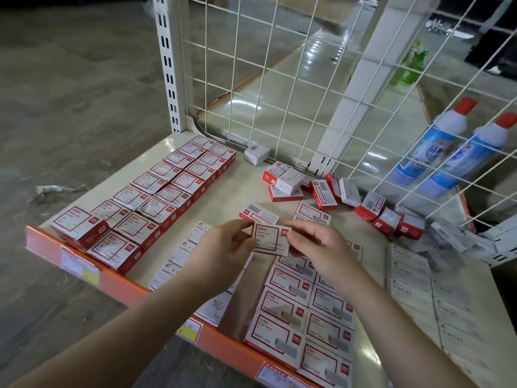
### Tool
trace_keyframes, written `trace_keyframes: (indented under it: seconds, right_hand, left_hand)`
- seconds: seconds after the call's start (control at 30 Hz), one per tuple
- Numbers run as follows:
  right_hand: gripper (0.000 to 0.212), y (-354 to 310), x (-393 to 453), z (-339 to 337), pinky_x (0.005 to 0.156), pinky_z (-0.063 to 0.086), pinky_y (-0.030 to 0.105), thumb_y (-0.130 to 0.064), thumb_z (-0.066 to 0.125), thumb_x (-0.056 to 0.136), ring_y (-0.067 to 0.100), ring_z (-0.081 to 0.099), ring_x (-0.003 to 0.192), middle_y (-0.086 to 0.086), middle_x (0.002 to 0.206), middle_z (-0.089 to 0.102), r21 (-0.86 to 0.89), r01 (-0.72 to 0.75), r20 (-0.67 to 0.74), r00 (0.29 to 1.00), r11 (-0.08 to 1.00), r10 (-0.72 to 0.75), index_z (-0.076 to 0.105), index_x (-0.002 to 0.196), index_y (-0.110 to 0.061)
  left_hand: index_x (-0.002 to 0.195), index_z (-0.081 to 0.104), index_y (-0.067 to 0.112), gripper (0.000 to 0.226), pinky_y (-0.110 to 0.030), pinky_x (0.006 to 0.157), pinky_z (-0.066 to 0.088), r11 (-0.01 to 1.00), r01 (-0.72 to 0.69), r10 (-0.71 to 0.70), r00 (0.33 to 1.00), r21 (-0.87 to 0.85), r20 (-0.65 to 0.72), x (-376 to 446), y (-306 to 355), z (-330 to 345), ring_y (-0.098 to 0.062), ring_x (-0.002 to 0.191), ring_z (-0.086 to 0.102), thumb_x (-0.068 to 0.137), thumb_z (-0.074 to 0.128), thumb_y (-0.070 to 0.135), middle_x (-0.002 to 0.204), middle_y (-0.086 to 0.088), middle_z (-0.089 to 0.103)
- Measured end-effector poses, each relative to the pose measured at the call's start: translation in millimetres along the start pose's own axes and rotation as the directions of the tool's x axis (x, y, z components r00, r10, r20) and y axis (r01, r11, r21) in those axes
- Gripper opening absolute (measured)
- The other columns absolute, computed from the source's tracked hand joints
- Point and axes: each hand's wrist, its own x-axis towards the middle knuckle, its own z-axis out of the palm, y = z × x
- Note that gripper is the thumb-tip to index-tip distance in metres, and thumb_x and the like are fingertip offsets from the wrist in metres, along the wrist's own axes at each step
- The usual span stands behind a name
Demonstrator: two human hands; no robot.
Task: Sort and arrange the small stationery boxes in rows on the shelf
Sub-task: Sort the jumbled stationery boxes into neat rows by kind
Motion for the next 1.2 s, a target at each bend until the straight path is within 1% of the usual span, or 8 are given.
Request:
trace_keyframes:
  seconds: [0.07,0.17,0.3,0.4,0.53,0.83,1.1,1.2]
  right_hand:
    - [0.033,0.3,-1.3,1.3,0.092,0.05,0.03,-0.028,0.055,0.092,0.004,0.059,0.104,-0.012,0.111,0.064,-0.016,-0.005,0.009,1.0,1.0,0.005,0.057,0.125,-0.029]
    - [0.039,1.7,-1.4,2.7,0.093,0.049,0.03,-0.027,0.06,0.089,0.003,0.057,0.106,-0.015,0.113,0.061,-0.027,0.015,0.014,1.0,1.0,-0.015,0.053,0.127,-0.034]
    - [0.049,3.3,-1.8,5.7,0.077,0.049,0.013,-0.024,0.068,0.083,-0.007,0.056,0.097,-0.024,0.104,0.06,-0.116,0.093,0.04,0.995,0.989,-0.088,0.05,0.125,-0.042]
    - [0.051,3.8,-1.9,8.7,0.073,0.047,0.005,-0.023,0.071,0.08,-0.01,0.056,0.093,-0.025,0.099,0.06,-0.183,0.144,0.01,0.989,0.972,-0.145,0.052,0.125,-0.036]
    - [0.047,5.6,-2.0,12.3,0.072,0.042,0.001,-0.027,0.073,0.077,-0.012,0.054,0.089,-0.019,0.1,0.063,-0.268,0.205,-0.037,0.974,0.941,-0.223,0.057,0.121,-0.028]
    - [0.037,5.4,-4.3,19.7,0.075,0.039,-0.001,-0.028,0.073,0.078,-0.019,0.048,0.095,-0.03,0.091,0.055,-0.284,0.256,-0.095,0.951,0.924,-0.293,0.05,0.104,-0.038]
    - [0.038,-0.5,-8.5,32.8,0.073,0.041,0.006,-0.034,0.074,0.075,-0.012,0.049,0.09,-0.028,0.09,0.052,-0.325,0.242,-0.075,0.957,0.914,-0.28,0.047,0.102,-0.038]
    - [0.037,-8.7,-8.8,41.2,0.073,0.044,0.008,-0.038,0.073,0.074,-0.009,0.051,0.09,-0.028,0.089,0.053,-0.309,0.277,-0.057,0.95,0.91,-0.308,0.043,0.095,-0.041]
  left_hand:
    - [0.128,0.053,0.016,0.034,-0.028,0.091,0.05,1.0,-0.002,0.002,1.0,-0.002,-0.015,0.4,-0.1,-0.4,-0.015,0.109,0.06,0.094,0.048,0.021,0.117,0.003,0.063]
    - [0.124,0.056,0.016,0.031,-0.022,0.088,0.051,1.0,0.0,0.001,0.998,0.018,-0.058,0.4,-1.1,-0.7,-0.016,0.108,0.06,0.095,0.047,0.02,0.117,0.004,0.063]
    - [0.123,0.059,0.015,0.03,-0.012,0.072,0.052,0.999,0.028,-0.026,0.995,0.018,-0.098,1.4,-2.4,-2.1,-0.023,0.104,0.062,0.096,0.045,0.019,0.118,0.001,0.064]
    - [0.125,0.057,0.015,0.032,-0.01,0.064,0.05,0.998,0.058,-0.057,0.994,0.009,-0.093,3.2,-3.2,-3.7,-0.026,0.102,0.062,0.097,0.043,0.019,0.119,0.0,0.063]
    - [0.127,0.056,0.013,0.033,-0.01,0.064,0.05,0.998,0.064,-0.065,0.99,-0.013,-0.124,2.7,-5.9,-6.8,-0.015,0.097,0.061,0.096,0.046,0.021,0.12,-0.002,0.063]
    - [0.116,0.062,0.017,0.026,-0.008,0.065,0.047,0.998,0.046,-0.05,0.99,-0.032,-0.13,-1.3,-6.3,-10.9,-0.011,0.096,0.061,0.095,0.048,0.022,0.111,0.005,0.065]
    - [0.123,0.057,0.019,0.03,-0.006,0.069,0.045,0.996,-0.003,0.015,0.991,0.085,-0.135,-8.2,-15.4,-21.4,-0.004,0.097,0.056,0.095,0.047,0.022,0.116,0.006,0.062]
    - [0.125,0.055,0.021,0.032,-0.011,0.078,0.045,0.991,0.0,0.022,0.987,0.133,-0.162,-11.4,-19.8,-32.1,-0.004,0.1,0.056,0.095,0.047,0.025,0.117,0.007,0.062]
